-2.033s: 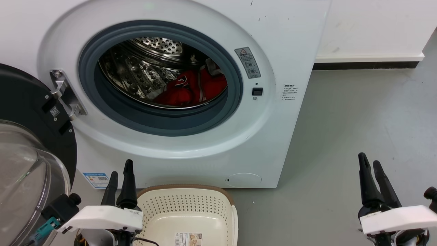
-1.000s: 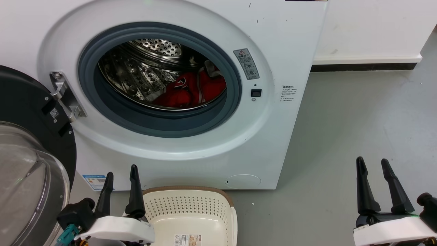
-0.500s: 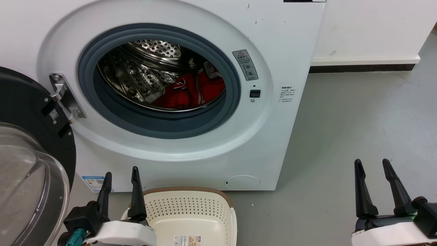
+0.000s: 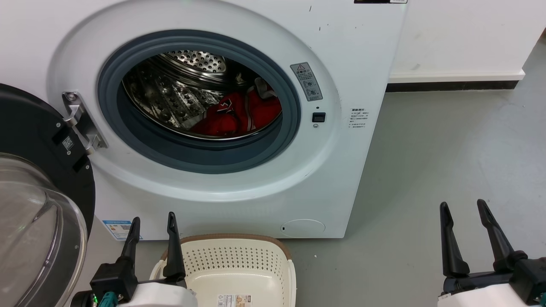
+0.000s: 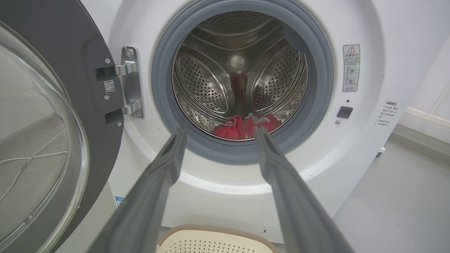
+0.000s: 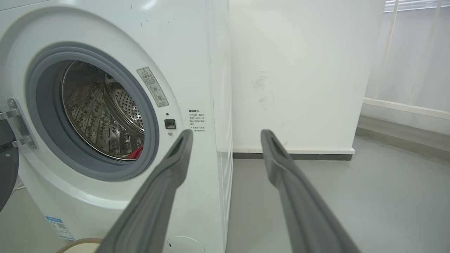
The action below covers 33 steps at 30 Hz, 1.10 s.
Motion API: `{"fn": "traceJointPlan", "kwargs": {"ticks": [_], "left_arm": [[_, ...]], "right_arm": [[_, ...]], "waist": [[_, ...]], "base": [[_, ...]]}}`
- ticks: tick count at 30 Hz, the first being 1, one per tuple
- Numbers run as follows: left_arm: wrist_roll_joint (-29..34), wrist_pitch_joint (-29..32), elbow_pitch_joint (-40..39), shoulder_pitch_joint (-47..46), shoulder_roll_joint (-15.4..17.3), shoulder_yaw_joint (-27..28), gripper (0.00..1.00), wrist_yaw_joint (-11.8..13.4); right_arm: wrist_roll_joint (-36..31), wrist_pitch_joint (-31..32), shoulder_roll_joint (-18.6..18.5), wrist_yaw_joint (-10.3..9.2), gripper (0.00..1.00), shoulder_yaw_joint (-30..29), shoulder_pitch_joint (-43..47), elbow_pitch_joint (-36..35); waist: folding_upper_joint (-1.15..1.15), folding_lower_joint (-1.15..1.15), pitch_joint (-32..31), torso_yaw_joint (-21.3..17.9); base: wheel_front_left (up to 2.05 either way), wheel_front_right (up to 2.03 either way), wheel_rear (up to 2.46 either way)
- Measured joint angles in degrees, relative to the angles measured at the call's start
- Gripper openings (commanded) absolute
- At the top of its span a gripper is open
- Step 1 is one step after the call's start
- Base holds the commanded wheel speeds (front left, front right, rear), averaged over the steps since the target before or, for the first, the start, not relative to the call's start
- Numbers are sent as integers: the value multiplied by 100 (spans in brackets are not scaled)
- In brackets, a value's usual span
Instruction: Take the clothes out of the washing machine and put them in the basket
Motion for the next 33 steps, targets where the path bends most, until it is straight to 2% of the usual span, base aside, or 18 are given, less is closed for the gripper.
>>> {"fn": "traceJointPlan", "kwargs": {"ticks": [19, 33], "left_arm": [[631, -191, -58, 108, 2, -38, 100, 75], [455, -201, -12, 119, 2, 13, 100, 13]], "right_arm": [[-504, -197, -1, 1, 100, -7, 133, -89], [-433, -197, -1, 1, 100, -27, 137, -33]], "waist": [[0, 0, -6, -2], [0, 0, 25, -3]], "base": [[0, 0, 0], [0, 0, 0]]}}
